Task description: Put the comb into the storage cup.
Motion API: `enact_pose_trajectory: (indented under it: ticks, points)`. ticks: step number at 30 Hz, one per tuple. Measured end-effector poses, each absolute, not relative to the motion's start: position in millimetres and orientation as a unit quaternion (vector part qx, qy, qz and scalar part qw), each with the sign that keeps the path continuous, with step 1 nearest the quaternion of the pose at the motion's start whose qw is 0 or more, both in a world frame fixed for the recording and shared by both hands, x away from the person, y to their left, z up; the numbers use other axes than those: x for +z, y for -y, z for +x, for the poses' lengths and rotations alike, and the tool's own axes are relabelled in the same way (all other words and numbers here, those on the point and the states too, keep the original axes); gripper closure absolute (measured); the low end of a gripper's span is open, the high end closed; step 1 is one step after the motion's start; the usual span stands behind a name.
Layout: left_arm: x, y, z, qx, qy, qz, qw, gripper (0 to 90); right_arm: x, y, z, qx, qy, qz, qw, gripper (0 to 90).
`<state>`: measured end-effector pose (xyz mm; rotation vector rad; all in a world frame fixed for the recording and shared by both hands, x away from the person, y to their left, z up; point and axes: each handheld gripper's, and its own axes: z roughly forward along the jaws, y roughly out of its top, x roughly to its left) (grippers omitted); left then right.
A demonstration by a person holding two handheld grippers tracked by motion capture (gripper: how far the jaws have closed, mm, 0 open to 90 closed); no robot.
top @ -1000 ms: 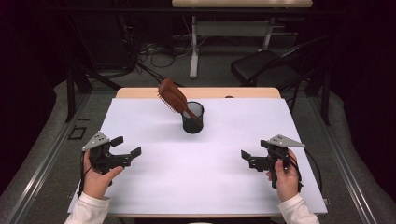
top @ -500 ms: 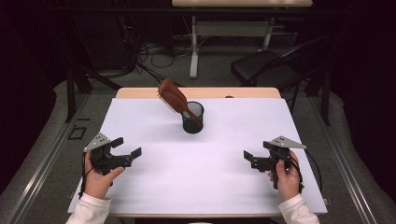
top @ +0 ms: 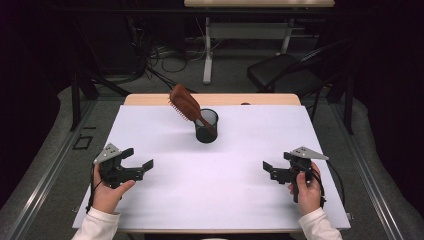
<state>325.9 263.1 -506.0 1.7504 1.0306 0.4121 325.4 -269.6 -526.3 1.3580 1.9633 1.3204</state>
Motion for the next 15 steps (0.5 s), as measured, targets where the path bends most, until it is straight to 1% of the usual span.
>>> enact_pose_trajectory:
  ticks: [15]
  points:
    - [-507.3,-262.8,326.2,0.172,-0.431,0.724,0.510,3.9,-526.3,270.7,325.0,0.474,-0.703,0.489,0.204,5.7]
